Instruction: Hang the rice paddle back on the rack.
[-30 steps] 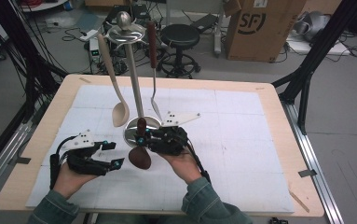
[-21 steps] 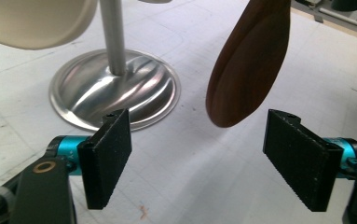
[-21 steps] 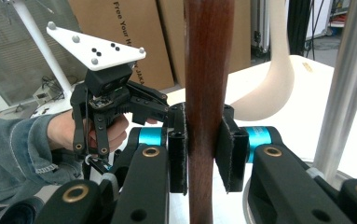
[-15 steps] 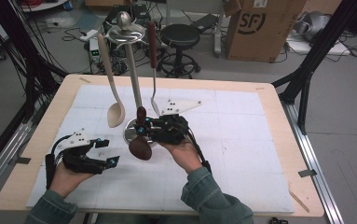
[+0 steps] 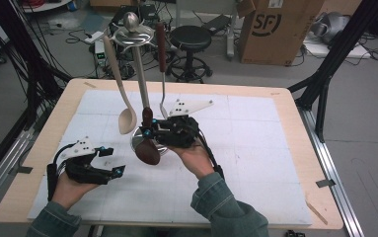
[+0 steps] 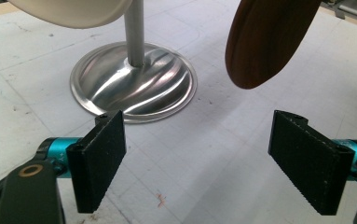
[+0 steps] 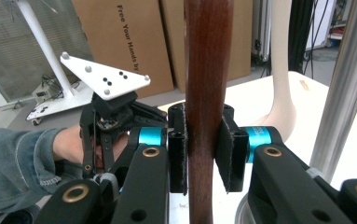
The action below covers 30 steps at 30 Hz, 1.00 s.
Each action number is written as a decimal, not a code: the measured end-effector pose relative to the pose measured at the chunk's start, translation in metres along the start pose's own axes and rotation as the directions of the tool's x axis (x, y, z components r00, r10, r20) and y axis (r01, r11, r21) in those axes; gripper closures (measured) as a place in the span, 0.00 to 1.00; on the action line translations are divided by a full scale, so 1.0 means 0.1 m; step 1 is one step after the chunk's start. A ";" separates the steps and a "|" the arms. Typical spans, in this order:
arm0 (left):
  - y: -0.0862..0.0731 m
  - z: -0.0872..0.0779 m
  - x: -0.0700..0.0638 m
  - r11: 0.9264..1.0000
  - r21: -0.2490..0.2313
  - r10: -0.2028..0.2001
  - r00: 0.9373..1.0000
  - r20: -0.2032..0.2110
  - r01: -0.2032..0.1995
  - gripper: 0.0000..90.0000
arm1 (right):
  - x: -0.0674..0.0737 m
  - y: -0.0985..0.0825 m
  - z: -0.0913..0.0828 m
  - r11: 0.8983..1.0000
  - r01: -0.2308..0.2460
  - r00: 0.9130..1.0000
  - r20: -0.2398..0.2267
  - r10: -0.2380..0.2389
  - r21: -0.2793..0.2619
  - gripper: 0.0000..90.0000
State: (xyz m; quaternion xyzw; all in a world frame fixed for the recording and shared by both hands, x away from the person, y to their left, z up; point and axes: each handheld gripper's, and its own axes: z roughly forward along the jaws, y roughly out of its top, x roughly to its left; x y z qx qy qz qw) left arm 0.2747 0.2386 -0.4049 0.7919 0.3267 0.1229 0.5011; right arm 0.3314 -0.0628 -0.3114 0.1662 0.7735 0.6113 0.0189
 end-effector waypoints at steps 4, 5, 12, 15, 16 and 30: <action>0.00 0.00 0.00 1.000 0.002 0.000 1.000 -0.004 0.000 0.21 | 0.01 0.05 0.01 1.000 0.010 1.000 -0.006 -0.010 0.004 0.85; 0.00 0.00 0.01 1.000 0.003 0.002 1.000 -0.005 -0.002 0.20 | 0.02 0.07 0.01 1.000 0.009 1.000 -0.004 -0.009 0.006 0.85; 0.00 0.01 0.00 1.000 0.008 -0.005 1.000 -0.013 0.005 0.18 | 0.05 0.18 0.02 0.999 0.038 0.999 -0.009 -0.038 -0.001 0.85; 0.00 0.00 -0.01 1.000 0.005 -0.003 1.000 -0.014 0.003 0.17 | 0.05 0.22 0.02 0.999 0.044 0.999 -0.007 -0.044 0.001 0.85; 0.00 0.00 0.00 1.000 0.006 0.000 1.000 -0.015 0.000 0.17 | 0.06 0.23 0.02 0.999 0.049 0.999 -0.005 -0.049 0.000 0.85; -0.03 0.00 0.00 1.000 0.011 -0.005 0.999 -0.034 0.006 0.16 | 0.11 0.45 0.06 0.996 0.093 0.995 -0.019 -0.093 0.000 0.85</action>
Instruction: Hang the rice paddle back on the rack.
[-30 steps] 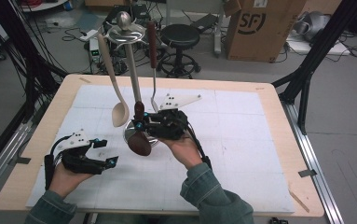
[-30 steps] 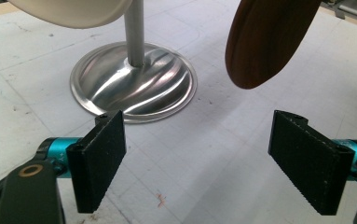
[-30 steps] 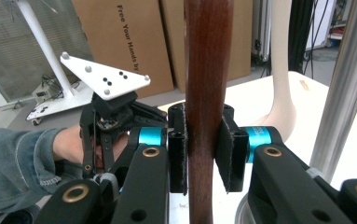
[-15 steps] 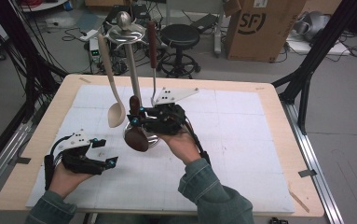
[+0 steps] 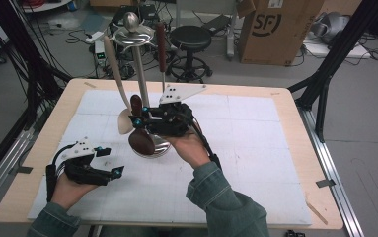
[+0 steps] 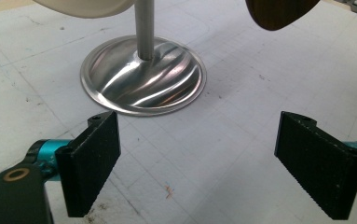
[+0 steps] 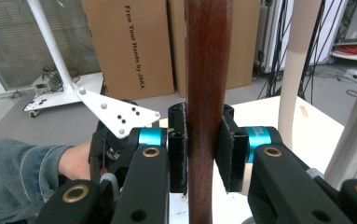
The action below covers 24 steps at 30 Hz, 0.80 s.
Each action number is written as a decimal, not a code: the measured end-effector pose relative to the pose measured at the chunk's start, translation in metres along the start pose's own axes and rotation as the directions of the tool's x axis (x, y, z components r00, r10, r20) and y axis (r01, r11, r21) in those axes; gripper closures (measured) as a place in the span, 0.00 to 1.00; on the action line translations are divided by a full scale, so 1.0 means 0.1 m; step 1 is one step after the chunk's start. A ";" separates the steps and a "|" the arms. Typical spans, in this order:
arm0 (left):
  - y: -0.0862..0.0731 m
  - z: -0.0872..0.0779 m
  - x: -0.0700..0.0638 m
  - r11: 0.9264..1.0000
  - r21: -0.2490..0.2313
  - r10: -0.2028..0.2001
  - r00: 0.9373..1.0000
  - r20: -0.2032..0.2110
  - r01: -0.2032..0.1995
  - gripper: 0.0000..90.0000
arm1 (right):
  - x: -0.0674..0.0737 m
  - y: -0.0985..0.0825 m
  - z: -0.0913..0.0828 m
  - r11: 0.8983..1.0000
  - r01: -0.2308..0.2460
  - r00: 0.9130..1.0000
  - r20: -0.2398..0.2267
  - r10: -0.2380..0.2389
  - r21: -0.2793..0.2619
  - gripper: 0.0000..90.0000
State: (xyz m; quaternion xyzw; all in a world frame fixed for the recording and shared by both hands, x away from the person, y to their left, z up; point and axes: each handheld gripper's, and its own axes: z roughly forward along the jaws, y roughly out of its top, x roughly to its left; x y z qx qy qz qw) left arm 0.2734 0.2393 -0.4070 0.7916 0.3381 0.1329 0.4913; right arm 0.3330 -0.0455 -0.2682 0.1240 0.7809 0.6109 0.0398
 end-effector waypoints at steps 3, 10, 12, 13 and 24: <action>0.00 0.00 0.00 1.000 0.001 0.001 1.000 0.003 -0.001 0.16 | 0.01 0.05 0.01 1.000 0.010 1.000 0.000 -0.010 -0.002 0.85; 0.00 0.00 0.00 1.000 -0.002 -0.001 1.000 0.004 0.001 0.16 | 0.01 0.18 0.01 1.000 0.020 1.000 -0.005 -0.020 -0.011 0.85; 0.00 -0.01 0.00 1.000 -0.002 -0.002 1.000 0.005 0.002 0.16 | 0.00 0.23 0.02 1.000 0.026 1.000 -0.007 -0.027 -0.014 0.85; 0.00 -0.01 0.00 1.000 -0.002 -0.004 1.000 0.005 0.004 0.16 | 0.00 0.25 0.02 1.000 0.025 1.000 -0.008 -0.025 -0.014 0.85; 0.00 -0.01 0.01 1.000 -0.004 -0.006 1.000 0.007 0.006 0.16 | -0.01 0.50 0.07 0.999 0.044 0.999 -0.015 -0.044 -0.015 0.85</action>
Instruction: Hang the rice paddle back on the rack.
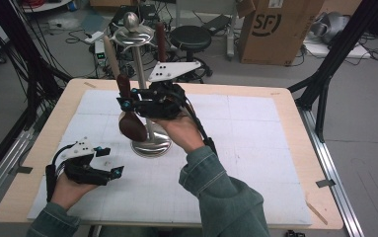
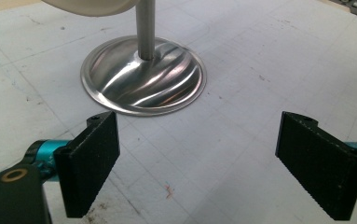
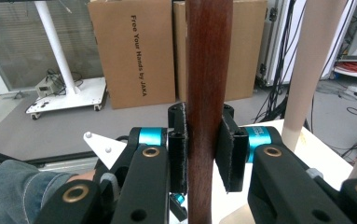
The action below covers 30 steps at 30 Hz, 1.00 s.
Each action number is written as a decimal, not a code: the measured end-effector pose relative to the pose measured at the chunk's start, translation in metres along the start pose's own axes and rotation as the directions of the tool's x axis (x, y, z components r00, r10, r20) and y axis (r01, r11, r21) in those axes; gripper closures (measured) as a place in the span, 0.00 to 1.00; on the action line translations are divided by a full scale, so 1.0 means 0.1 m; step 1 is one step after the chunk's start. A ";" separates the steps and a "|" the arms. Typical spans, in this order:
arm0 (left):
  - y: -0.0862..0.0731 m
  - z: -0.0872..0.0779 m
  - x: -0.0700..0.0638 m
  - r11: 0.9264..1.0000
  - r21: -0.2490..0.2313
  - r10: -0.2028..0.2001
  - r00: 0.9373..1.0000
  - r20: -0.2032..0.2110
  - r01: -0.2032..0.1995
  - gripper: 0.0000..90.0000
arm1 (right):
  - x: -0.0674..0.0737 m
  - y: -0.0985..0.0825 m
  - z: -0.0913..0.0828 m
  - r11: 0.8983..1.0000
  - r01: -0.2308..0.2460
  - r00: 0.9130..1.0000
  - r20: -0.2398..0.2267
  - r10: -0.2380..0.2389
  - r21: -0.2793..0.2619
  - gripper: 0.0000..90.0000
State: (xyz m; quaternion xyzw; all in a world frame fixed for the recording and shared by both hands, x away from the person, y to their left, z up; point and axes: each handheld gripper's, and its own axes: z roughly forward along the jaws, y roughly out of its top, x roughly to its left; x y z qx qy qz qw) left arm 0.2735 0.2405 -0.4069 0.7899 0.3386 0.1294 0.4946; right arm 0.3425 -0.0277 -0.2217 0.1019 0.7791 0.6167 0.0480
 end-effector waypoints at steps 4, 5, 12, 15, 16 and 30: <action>0.00 0.00 0.00 1.000 -0.005 0.000 1.000 0.005 0.000 0.15 | -0.01 0.07 0.02 1.000 0.002 1.000 -0.005 -0.002 -0.011 0.85; 0.00 -0.01 0.00 1.000 -0.006 0.001 1.000 0.005 -0.001 0.15 | -0.02 0.08 0.02 1.000 0.002 1.000 -0.003 -0.002 -0.015 0.85; 0.00 -0.01 0.01 1.000 -0.006 -0.002 1.000 0.002 0.002 0.15 | -0.05 0.18 0.04 1.000 0.001 1.000 -0.002 -0.001 -0.015 0.85; 0.00 -0.01 0.02 1.000 -0.009 -0.004 1.000 0.003 0.004 0.15 | -0.07 0.23 0.04 1.000 0.006 1.000 0.002 -0.006 -0.020 0.85; 0.00 -0.02 0.02 1.000 -0.012 -0.006 1.000 0.001 0.006 0.15 | -0.07 0.25 0.04 1.000 0.003 1.000 0.000 -0.003 -0.018 0.85; 0.00 -0.02 0.02 1.000 -0.013 -0.011 1.000 0.006 0.011 0.15 | -0.13 0.40 -0.01 1.000 0.014 1.000 0.020 -0.014 -0.023 0.85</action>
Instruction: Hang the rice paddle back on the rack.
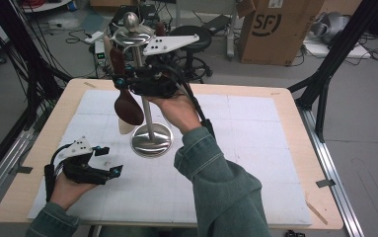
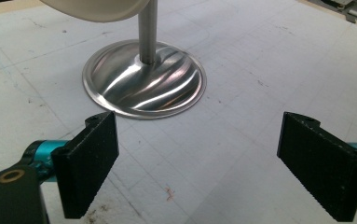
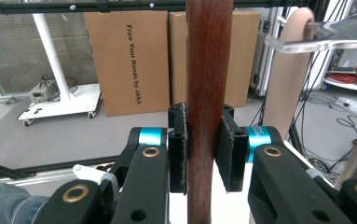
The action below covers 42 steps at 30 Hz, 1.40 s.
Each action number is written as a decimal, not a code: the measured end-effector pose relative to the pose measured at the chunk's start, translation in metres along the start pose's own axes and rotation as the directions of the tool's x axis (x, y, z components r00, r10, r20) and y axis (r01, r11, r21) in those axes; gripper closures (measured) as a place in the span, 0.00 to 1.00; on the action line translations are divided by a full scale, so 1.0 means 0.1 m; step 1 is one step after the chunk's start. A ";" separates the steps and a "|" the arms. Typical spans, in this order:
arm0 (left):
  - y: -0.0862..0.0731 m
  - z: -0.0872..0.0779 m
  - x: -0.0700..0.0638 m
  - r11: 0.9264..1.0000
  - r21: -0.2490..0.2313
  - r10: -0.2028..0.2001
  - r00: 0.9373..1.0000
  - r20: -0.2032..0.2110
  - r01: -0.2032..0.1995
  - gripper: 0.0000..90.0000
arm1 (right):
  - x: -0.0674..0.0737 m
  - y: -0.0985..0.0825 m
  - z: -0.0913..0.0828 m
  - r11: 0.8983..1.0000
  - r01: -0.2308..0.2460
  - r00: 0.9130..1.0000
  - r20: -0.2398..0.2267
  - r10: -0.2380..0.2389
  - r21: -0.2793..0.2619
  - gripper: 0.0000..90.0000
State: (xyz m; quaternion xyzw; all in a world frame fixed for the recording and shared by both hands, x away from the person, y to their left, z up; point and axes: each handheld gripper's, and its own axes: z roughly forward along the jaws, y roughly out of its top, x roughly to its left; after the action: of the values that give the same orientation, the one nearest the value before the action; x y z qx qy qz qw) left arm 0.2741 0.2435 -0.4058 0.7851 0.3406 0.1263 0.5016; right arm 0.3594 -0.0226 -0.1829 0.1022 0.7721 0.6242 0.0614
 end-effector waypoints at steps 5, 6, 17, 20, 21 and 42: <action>0.00 0.01 0.00 1.000 0.002 -0.002 1.000 0.002 0.002 0.15 | -0.04 0.01 0.00 1.000 -0.011 1.000 0.002 0.011 0.003 0.85; 0.00 0.01 0.00 1.000 0.001 -0.003 1.000 0.001 0.003 0.15 | -0.05 0.01 0.01 1.000 -0.014 1.000 0.002 0.014 0.004 0.85; 0.00 0.00 0.00 1.000 -0.003 -0.005 1.000 0.002 0.005 0.15 | -0.11 -0.02 0.04 1.000 -0.022 1.000 0.007 0.022 0.018 0.85; 0.00 -0.01 0.01 1.000 -0.003 -0.004 1.000 -0.001 0.004 0.15 | -0.13 -0.02 0.05 0.999 -0.024 1.000 0.013 0.024 0.024 0.85; 0.00 -0.01 0.01 1.000 -0.003 -0.004 1.000 -0.001 0.004 0.15 | -0.14 -0.02 0.05 0.999 -0.027 1.000 0.015 0.026 0.023 0.85; 0.00 0.00 0.04 1.000 -0.005 -0.016 1.000 -0.007 0.016 0.14 | -0.27 -0.05 0.02 0.999 -0.051 0.998 0.034 0.052 -0.007 0.81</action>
State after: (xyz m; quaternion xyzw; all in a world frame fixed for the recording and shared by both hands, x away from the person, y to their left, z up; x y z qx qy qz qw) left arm 0.2772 0.2463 -0.4060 0.7805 0.3484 0.1260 0.5035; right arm 0.3855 -0.0284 -0.1890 0.1326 0.7663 0.6259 0.0588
